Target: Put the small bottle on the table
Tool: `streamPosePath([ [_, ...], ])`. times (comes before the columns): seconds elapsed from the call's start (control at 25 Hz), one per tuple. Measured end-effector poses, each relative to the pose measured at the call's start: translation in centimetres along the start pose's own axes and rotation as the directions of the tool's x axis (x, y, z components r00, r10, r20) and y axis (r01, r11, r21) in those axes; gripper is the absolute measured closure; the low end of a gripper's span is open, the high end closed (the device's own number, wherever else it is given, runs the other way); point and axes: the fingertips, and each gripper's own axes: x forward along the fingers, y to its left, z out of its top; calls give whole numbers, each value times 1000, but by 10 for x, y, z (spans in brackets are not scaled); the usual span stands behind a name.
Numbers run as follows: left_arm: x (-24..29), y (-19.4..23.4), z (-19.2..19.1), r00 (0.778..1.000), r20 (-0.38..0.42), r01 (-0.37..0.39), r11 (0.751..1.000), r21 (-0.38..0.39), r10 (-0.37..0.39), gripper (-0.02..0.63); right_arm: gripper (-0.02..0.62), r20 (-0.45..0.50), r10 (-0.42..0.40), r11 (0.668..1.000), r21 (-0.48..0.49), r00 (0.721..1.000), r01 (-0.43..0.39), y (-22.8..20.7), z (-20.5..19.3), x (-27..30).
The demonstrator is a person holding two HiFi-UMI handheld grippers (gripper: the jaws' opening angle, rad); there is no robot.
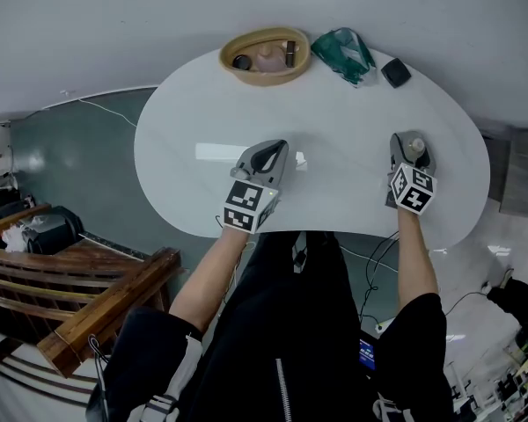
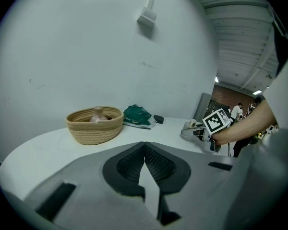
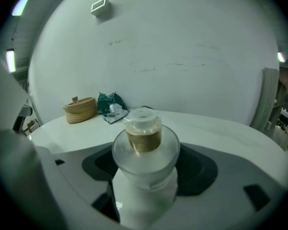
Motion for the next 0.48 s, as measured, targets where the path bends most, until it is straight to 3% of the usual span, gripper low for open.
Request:
streamPosePath([
  [0.48,-11,3,-3,1000,3,7,1000,-3,-7,606,258,-10,-40,998,-40,999,39,0,-5,-2],
])
